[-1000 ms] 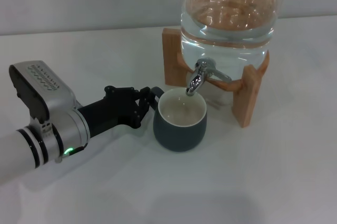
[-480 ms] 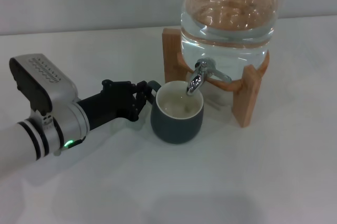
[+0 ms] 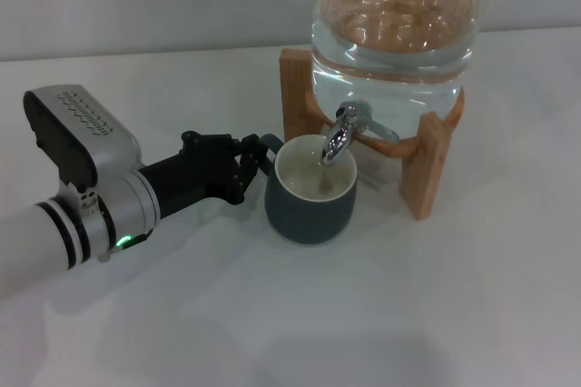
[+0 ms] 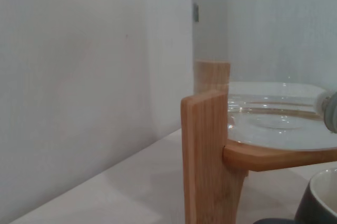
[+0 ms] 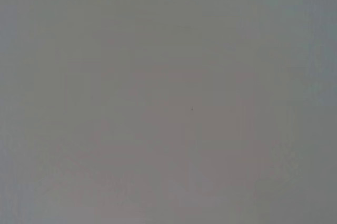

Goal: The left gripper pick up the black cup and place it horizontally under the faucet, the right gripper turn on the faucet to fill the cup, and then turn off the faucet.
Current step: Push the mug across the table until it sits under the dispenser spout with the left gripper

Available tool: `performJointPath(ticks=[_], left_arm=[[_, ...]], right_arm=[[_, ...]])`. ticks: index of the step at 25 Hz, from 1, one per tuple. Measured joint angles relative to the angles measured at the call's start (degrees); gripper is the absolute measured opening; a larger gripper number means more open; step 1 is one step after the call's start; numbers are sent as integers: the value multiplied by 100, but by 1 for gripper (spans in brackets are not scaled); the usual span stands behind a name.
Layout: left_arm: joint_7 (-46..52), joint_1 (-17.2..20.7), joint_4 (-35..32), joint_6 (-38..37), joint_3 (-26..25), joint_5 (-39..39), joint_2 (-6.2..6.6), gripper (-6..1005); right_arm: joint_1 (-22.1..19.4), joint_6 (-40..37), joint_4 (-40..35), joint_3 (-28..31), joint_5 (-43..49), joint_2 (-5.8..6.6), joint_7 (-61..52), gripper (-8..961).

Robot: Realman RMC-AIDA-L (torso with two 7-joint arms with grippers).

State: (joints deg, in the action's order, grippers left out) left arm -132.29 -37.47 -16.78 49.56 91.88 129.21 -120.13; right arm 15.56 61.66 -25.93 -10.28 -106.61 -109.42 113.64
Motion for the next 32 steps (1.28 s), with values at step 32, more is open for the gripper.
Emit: performJointPath(ticks=[32], left_arm=[[-5, 3, 0, 24, 68, -1, 5, 153]], right_arm=[[49, -13, 0, 15, -10, 0, 36, 844]])
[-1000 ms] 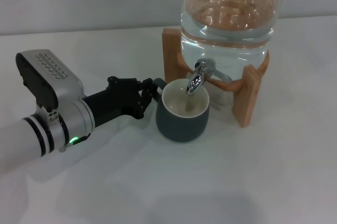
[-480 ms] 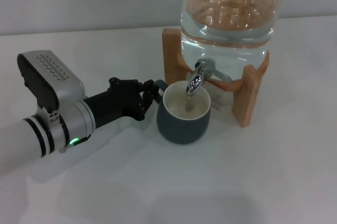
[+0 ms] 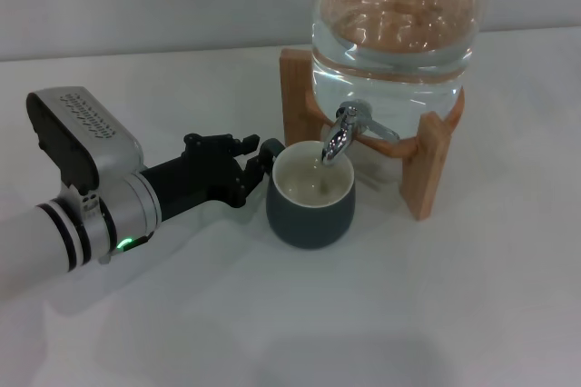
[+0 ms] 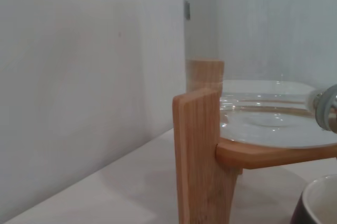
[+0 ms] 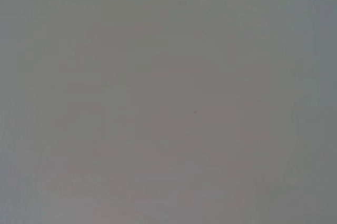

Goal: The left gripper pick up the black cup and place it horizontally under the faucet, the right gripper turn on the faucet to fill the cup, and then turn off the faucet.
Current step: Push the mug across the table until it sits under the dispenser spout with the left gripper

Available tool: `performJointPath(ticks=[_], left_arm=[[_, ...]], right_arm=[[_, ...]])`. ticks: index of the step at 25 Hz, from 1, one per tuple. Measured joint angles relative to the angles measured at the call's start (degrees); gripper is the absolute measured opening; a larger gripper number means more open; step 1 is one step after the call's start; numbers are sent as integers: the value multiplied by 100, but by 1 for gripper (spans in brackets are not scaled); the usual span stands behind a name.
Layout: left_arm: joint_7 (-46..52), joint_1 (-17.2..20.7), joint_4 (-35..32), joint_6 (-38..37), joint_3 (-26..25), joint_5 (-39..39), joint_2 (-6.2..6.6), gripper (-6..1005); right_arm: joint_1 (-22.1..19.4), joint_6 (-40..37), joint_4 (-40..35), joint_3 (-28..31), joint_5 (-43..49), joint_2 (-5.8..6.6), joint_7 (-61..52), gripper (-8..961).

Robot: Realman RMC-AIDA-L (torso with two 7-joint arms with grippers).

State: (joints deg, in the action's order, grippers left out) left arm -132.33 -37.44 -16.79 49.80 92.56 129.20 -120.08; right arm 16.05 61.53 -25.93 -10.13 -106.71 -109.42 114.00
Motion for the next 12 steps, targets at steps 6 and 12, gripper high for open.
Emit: performJointPath(ticks=[6, 12], left_arm=[[16, 0, 0, -10, -18, 0, 2, 259], [3, 0, 0, -15, -10, 112, 2, 259]], right_arm=[[17, 0, 0, 21, 7, 0, 13, 844], [28, -4, 0, 20, 8, 3, 17, 843]])
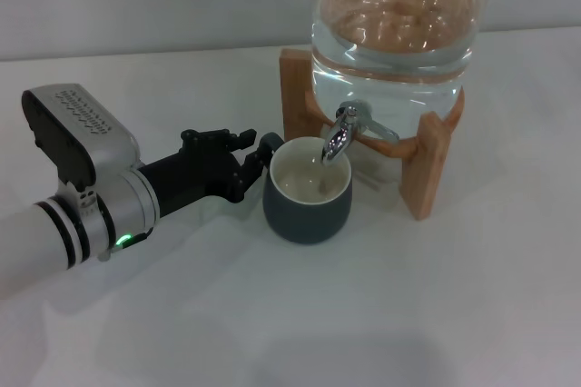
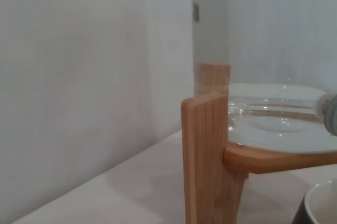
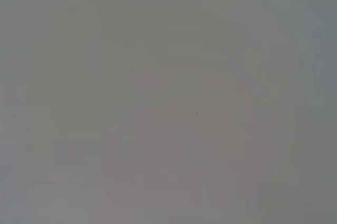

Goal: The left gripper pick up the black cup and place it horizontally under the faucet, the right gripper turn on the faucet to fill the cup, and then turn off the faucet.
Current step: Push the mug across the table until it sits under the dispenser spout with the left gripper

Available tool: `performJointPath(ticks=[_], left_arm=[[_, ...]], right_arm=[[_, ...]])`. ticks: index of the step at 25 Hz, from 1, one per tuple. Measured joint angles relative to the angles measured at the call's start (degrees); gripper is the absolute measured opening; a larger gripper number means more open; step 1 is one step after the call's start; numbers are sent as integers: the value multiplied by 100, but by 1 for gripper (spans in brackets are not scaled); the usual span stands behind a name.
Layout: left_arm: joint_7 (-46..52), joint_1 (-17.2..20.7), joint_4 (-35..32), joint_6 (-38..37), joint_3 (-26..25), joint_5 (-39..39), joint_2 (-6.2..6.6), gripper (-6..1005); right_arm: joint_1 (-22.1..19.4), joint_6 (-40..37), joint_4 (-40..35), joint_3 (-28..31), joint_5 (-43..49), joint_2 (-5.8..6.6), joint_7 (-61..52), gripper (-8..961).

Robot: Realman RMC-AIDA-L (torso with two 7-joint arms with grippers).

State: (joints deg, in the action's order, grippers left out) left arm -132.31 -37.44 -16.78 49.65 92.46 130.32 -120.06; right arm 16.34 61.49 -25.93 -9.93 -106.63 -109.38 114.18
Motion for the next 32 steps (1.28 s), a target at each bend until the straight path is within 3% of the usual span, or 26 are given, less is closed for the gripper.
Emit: performJointPath(ticks=[32], left_arm=[[8, -9, 33, -198, 31, 39, -26, 258]], right_arm=[[16, -85, 0, -30, 1, 22, 8, 843]])
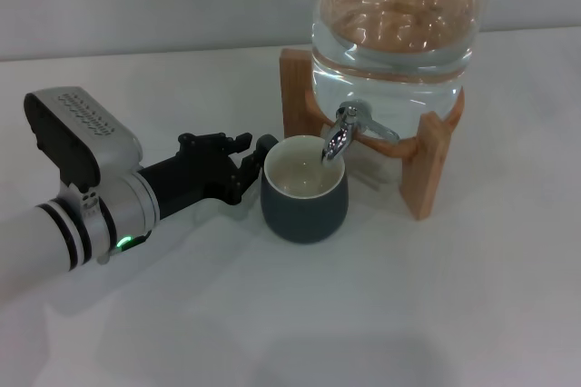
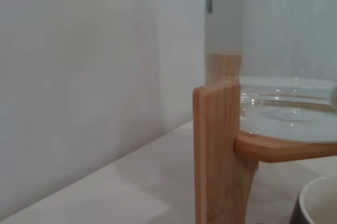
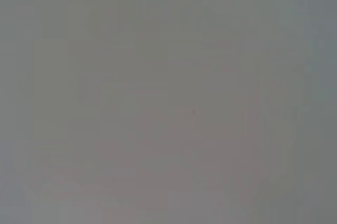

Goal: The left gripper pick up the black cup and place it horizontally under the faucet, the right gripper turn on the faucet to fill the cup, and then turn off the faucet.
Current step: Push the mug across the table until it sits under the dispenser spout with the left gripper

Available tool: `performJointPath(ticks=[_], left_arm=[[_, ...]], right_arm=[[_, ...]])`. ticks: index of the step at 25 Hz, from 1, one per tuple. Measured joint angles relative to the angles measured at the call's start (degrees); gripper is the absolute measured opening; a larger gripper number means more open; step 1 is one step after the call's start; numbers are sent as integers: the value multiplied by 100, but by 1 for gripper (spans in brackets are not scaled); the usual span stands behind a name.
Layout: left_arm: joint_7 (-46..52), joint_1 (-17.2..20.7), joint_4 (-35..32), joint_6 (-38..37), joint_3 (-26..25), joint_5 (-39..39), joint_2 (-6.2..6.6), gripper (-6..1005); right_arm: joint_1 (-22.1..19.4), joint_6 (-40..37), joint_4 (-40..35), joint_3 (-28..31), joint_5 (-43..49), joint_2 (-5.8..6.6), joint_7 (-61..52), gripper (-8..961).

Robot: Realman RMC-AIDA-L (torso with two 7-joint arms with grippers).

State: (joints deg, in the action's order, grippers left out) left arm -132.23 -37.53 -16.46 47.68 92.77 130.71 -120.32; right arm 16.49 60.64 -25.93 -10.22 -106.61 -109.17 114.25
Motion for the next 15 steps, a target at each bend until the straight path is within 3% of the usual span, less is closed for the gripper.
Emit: performJointPath(ticks=[15], left_arm=[[35, 11, 8, -171, 162, -4, -1, 258]], right_arm=[[3, -1, 0, 3, 0, -24, 0, 844]])
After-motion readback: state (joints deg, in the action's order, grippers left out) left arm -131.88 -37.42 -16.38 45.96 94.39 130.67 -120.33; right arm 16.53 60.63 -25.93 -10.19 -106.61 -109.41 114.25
